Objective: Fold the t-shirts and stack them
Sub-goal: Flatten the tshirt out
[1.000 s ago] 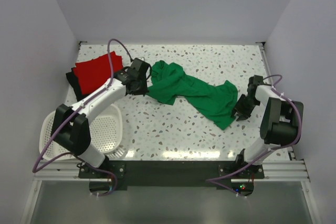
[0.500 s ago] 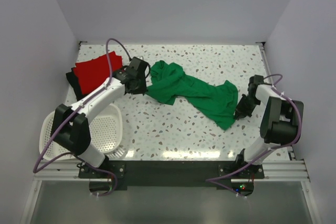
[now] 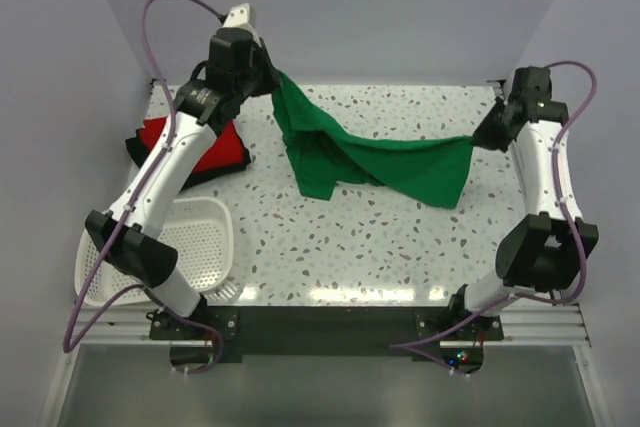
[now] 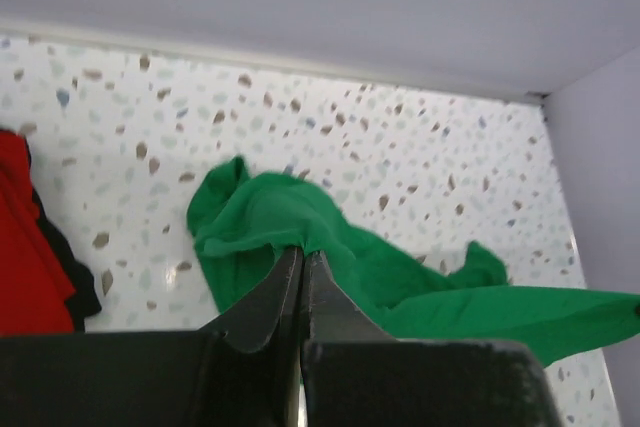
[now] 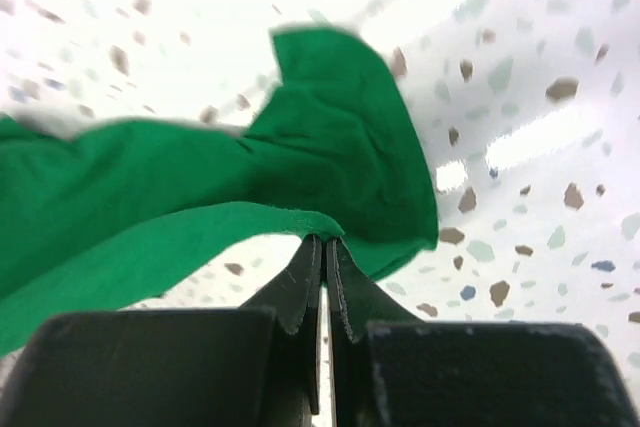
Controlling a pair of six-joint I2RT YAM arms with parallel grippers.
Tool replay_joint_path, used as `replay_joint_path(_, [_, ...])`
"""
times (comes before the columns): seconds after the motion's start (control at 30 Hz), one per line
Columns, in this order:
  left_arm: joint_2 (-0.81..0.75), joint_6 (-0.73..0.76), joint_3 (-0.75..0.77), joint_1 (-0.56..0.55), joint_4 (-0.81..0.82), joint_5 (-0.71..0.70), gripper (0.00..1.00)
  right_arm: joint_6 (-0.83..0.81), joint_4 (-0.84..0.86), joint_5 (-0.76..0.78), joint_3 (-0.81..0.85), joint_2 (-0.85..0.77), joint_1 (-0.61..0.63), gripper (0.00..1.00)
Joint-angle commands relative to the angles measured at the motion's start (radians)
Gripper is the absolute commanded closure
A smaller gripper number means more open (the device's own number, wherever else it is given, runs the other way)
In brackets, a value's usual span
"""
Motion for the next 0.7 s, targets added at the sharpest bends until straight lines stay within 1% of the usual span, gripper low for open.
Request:
replay_joint_path(0.0, [-0.022, 0.066, 0.158, 0.01, 0.104, -0.03, 1.0, 0.019, -0.105, 0.056, 0.164, -0.083, 0.004, 1.0])
replay_joint_path(0.03, [-0.046, 0.078, 0.169, 0.011, 0.121, -0.039, 1.0, 0.019, -0.114, 0.061, 0.225, -0.096, 0.004, 1.0])
replay_joint_path(0.1, [-0.086, 0.093, 0.174, 0.011, 0.188, -0.065, 1.0, 0.019, -0.121, 0.081, 0.279, -0.14, 0.002, 1.0])
replay_joint_path(0.17, [-0.15, 0.116, 0.16, 0.011, 0.234, -0.091, 1.0, 0.016, -0.107, 0.092, 0.343, -0.174, 0.002, 1.0])
replay_joint_path(0.2, [-0.196, 0.124, 0.155, 0.011, 0.274, -0.102, 1.0, 0.012, -0.087, 0.104, 0.378, -0.215, 0.002, 1.0])
replay_joint_path(0.3, [-0.267, 0.161, 0.134, 0.011, 0.34, -0.157, 1.0, -0.001, -0.046, 0.127, 0.414, -0.298, 0.002, 1.0])
replay_joint_path(0.33, [-0.319, 0.182, 0.117, 0.011, 0.355, -0.186, 1.0, -0.01, -0.015, 0.144, 0.434, -0.322, 0.004, 1.0])
replay_joint_path(0.43, [-0.411, 0.225, 0.085, 0.011, 0.4, -0.248, 1.0, -0.028, 0.046, 0.197, 0.467, -0.401, 0.002, 1.0])
replay_joint_path(0.53, [-0.486, 0.274, 0.054, 0.011, 0.437, -0.292, 1.0, -0.036, 0.088, 0.231, 0.497, -0.448, 0.004, 1.0])
replay_joint_path(0.6, [-0.526, 0.299, 0.002, 0.011, 0.475, -0.319, 1.0, -0.036, 0.093, 0.241, 0.518, -0.452, 0.004, 1.0])
replay_joint_path(0.67, [-0.533, 0.327, -0.029, 0.011, 0.498, -0.328, 1.0, -0.028, 0.094, 0.241, 0.549, -0.438, 0.004, 1.0])
